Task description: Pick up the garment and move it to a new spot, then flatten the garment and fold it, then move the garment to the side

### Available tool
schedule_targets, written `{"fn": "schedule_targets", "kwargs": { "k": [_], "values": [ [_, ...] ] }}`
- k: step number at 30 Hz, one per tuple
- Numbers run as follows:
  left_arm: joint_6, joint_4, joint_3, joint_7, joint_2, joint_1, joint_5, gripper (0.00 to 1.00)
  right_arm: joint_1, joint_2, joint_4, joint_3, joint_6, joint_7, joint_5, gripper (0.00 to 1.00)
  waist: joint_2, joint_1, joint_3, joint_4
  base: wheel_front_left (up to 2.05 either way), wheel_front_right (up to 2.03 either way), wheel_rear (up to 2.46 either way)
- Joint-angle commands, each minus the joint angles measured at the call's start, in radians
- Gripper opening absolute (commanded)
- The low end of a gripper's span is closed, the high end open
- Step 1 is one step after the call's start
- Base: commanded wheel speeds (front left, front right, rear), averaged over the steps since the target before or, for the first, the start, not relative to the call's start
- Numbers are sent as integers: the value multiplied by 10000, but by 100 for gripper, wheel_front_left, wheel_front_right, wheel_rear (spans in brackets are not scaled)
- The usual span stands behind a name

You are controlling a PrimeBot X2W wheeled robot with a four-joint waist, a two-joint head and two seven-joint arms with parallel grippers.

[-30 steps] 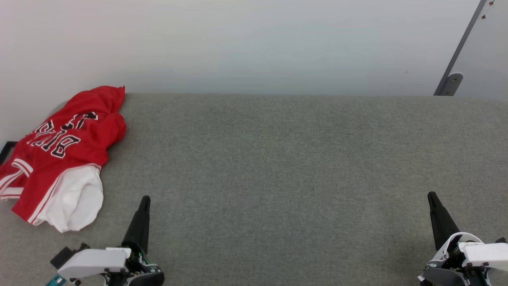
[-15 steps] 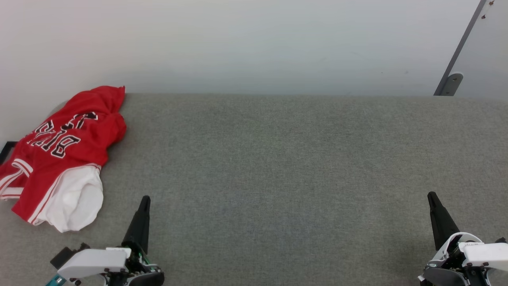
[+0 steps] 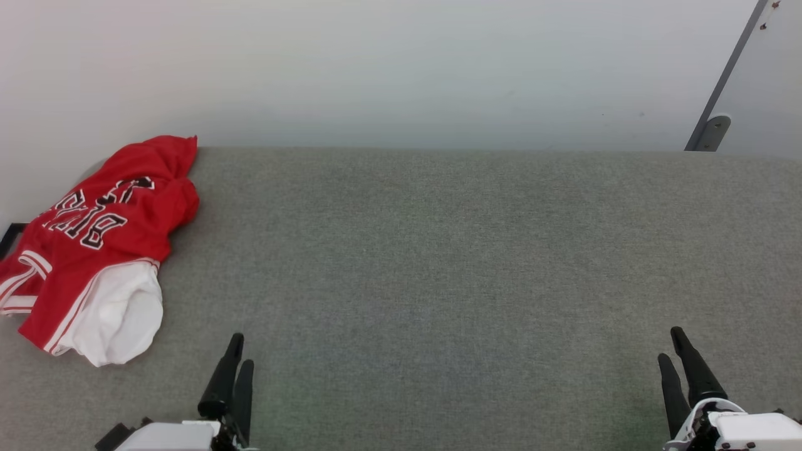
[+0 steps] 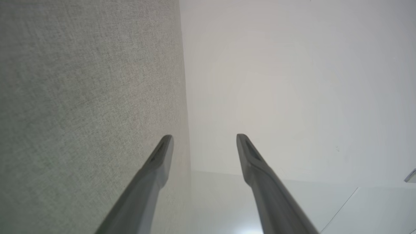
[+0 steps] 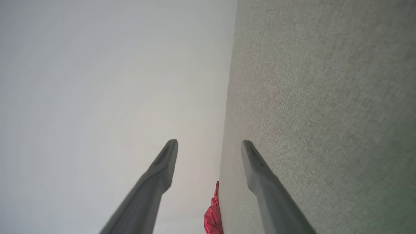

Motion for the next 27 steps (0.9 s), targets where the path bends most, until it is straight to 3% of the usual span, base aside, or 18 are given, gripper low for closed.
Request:
{"fn": "schedule_targets", "kwargs": {
  "k": [1,8,17,27],
  "values": [
    [61,-312,-78,-71,46,-179,17,100,-259,-22,-251,116,1,-121,-107,100,0,0,-1,-2,0,0,0],
    [216,-680,-296,-375,186,-120,261,100,-319,-94,-438,424,1,-459,-414,100,0,0,-9,-7,0,0,0],
    [562,-928,-776,-848,591,-102,1424,100,-403,-314,-554,781,0,-868,-1282,100,0,0,-19,-21,0,0,0],
    [951,-1037,-1209,-1291,988,-94,3183,100,-568,-683,-385,1075,-1,-1267,-3249,100,0,0,-36,-46,0,0,0]
  ]
}}
